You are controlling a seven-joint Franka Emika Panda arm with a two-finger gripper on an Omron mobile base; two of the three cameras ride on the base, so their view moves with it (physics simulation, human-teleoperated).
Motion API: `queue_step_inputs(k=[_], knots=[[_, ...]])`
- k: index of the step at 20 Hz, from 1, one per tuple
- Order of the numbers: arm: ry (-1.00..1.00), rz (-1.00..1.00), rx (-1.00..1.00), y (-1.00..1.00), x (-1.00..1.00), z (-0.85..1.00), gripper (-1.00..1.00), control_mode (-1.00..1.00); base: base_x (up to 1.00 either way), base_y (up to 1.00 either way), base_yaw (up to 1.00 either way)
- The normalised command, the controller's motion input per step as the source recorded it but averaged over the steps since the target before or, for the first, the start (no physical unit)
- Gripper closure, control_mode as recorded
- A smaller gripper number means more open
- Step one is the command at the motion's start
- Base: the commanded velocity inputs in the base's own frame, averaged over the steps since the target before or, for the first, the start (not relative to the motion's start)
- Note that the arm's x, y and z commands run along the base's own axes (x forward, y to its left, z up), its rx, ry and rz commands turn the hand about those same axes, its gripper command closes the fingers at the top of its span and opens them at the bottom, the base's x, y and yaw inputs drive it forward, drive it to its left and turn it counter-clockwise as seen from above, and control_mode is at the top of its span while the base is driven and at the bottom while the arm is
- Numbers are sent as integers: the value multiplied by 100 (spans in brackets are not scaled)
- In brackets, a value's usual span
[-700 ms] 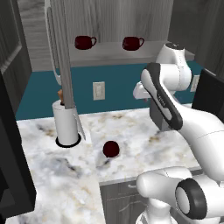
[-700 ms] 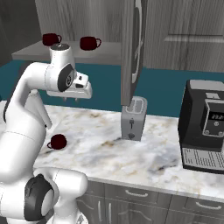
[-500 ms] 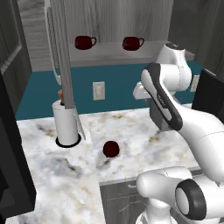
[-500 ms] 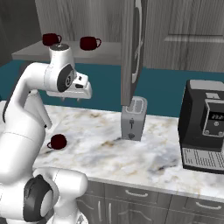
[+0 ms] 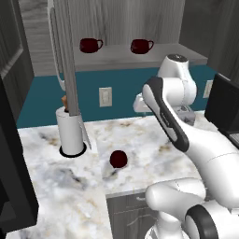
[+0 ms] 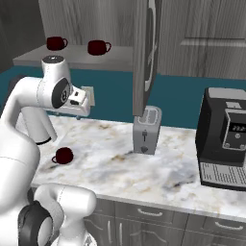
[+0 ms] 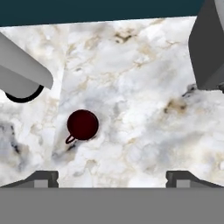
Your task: Pick the mug on the counter and place it in the cabinet with the handle facing the right, like the mugs already inside.
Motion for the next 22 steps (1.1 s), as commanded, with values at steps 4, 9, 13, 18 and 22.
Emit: queue_step_inputs(k=[4,9,13,18,22], knots=[[-3,-18,7,36,-36,-31,-100,-100,0,0,0],[0,-17,5,27,-12,-29,-100,-100,0,0,0],[0,-21,-1,38,3,-32,-100,-100,0,0,0],[11,-26,-3,42,1,-46,-100,-100,0,0,0],[8,-17,-3,35,3,-47,-100,-100,0,0,0]])
